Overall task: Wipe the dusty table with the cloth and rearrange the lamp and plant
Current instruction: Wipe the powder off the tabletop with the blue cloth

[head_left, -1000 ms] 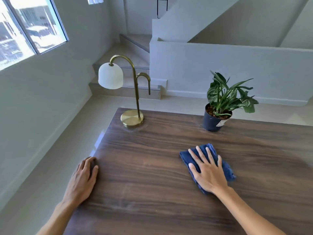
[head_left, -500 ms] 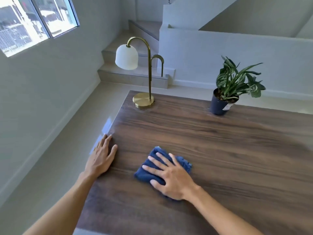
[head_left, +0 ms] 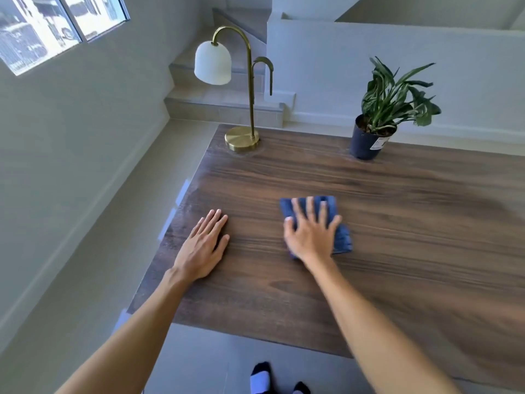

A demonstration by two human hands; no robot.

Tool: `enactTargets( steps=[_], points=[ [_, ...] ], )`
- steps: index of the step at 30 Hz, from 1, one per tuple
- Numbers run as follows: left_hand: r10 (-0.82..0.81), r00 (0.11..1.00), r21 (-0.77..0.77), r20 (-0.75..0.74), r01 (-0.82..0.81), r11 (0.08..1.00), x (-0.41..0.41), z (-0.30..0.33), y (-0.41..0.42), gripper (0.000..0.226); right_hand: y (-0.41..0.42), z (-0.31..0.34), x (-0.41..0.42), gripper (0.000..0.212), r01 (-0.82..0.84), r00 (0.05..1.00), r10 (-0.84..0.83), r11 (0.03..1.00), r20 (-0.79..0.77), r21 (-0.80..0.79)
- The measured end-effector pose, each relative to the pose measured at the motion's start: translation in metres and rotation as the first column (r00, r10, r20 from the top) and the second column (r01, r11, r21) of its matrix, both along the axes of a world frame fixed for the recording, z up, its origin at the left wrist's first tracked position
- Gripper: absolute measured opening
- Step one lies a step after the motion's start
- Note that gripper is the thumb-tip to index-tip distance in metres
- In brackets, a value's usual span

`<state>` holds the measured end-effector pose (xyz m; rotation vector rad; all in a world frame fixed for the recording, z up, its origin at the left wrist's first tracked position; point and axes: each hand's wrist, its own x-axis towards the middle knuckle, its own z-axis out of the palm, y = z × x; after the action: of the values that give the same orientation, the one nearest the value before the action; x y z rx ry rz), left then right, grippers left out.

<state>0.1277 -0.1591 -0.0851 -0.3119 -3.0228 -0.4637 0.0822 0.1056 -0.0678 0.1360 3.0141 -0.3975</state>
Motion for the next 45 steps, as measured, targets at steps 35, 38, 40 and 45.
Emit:
enactTargets(
  steps=[35,38,40,45],
  points=[
    [-0.046,0.998,0.161,0.038,0.039,0.986,0.005,0.015,0.033,0.069,0.055,-0.001,0.112,0.054,-0.565,0.824,0.565,0.825,-0.046,0.008],
    [-0.081,0.996,0.117,0.036,0.077,0.990,-0.016,0.011,0.042,0.081,0.139,-0.002,0.083,0.055,-0.165,0.986,0.165,0.985,-0.011,0.041],
    [-0.091,0.995,0.095,0.032,0.088,0.992,-0.035,0.011,0.043,0.085,0.169,-0.002,0.063,0.057,0.146,0.989,-0.147,0.986,0.010,0.077],
    [-0.074,0.997,0.103,-0.005,0.074,0.992,-0.074,0.018,0.031,0.082,0.103,0.000,0.003,0.061,0.465,0.884,-0.464,0.885,0.049,0.002]
  ],
)
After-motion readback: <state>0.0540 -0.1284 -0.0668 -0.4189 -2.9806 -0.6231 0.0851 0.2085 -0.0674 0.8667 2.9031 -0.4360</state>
